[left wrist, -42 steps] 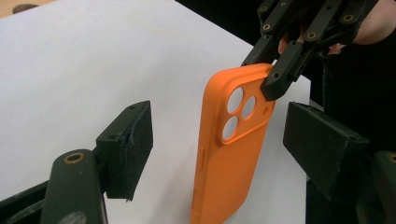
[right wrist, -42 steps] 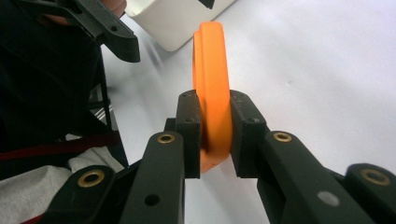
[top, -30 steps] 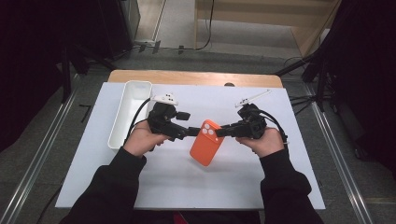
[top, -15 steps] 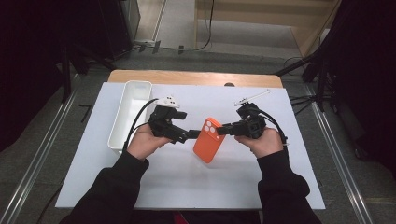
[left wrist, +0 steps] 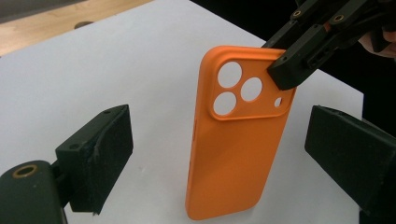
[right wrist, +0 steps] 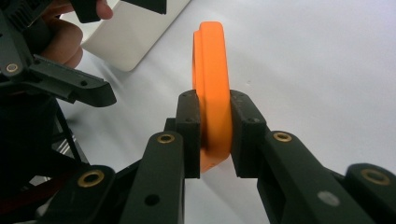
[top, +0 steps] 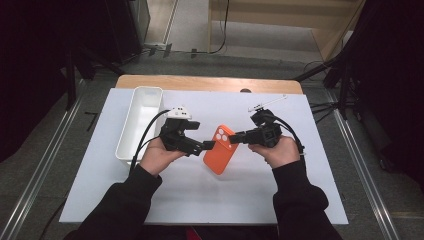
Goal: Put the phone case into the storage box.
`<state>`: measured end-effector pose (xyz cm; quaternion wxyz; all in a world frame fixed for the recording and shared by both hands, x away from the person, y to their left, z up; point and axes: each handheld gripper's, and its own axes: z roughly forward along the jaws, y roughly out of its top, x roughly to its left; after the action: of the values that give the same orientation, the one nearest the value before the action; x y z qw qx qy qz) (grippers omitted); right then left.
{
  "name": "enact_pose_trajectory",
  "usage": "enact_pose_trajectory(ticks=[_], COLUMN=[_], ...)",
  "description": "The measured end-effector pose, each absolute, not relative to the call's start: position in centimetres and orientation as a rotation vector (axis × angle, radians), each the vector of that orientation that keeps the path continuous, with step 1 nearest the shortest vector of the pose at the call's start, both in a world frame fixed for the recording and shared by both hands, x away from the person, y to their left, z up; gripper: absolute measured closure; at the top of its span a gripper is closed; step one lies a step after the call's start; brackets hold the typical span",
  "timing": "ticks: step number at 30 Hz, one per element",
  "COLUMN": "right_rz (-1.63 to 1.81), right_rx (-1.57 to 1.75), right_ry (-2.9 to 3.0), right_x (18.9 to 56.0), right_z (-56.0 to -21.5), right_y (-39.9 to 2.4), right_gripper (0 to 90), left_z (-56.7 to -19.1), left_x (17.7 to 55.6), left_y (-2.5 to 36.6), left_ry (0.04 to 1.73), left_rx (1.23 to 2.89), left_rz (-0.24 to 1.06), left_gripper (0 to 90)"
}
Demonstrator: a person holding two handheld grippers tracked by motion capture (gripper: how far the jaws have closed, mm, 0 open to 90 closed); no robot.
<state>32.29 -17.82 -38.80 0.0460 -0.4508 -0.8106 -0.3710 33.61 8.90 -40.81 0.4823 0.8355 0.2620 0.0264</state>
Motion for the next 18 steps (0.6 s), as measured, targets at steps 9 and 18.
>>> enact_pose_trajectory(ticks=[9,18], right_rz=[-1.104,-1.092], right_rx=[-1.396,-1.396], right_ry=[-2.486,-2.503], right_x=[32.7,33.6], right_z=[-38.8,-38.6], right_y=[-16.9,-15.7], right_gripper=[74.4,74.4], left_z=[-41.0,-41.2], left_x=[32.7,32.3], left_y=[8.5,8.5], left_ry=[0.656,0.654], left_rx=[2.050,2.031], left_rz=[0.144,0.173], left_gripper=[7.9,3.4])
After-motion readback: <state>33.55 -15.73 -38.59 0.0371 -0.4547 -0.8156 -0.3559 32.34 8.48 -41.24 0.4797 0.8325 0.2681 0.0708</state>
